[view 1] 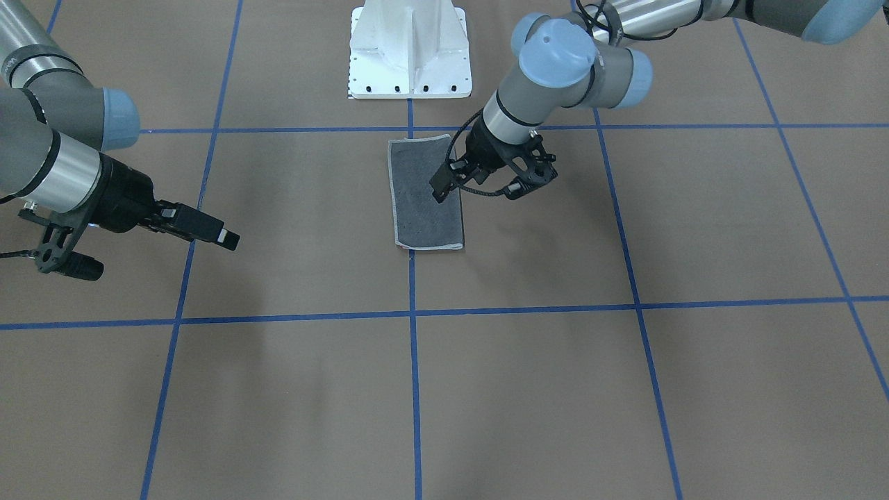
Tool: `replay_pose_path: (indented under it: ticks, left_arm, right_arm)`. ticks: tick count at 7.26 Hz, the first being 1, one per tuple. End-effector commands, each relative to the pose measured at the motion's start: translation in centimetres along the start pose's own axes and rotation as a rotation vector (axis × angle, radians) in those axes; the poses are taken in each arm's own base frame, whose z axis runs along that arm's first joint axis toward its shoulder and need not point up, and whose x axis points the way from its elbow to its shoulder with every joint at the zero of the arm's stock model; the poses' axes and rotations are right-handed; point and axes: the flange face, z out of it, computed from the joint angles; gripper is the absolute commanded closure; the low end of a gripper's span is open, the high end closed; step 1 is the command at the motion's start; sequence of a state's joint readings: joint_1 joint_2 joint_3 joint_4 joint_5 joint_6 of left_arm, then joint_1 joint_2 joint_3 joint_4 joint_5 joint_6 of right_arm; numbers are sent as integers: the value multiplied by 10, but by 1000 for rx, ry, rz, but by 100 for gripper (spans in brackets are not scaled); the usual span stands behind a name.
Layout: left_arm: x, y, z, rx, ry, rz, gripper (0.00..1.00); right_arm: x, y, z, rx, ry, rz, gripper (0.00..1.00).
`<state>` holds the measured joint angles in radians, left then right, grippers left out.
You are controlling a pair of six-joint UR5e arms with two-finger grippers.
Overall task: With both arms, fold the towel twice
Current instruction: 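Release the towel and raise the right gripper away while the left gripper approaches, then grasp the long edge of the grey towel nearest the left gripper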
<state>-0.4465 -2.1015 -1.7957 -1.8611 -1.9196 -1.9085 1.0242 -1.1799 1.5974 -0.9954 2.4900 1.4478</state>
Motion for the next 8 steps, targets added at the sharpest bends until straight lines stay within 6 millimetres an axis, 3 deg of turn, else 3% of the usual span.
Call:
replay_pose_path:
  ticks: [1, 4, 7, 8]
  left_arm:
    - [-32, 52, 29, 26, -33, 19, 0]
    - [-49, 85, 52, 5, -68, 32, 1]
    - [-52, 86, 61, 15, -81, 33, 27]
    - [-52, 85, 64, 17, -85, 33, 28]
  right_arm:
    - [12, -6, 3, 31, 18, -31, 0]
    - [12, -5, 10, 38, 26, -38, 0]
    - [12, -4, 10, 38, 25, -39, 0]
    - [12, -4, 10, 38, 25, -39, 0]
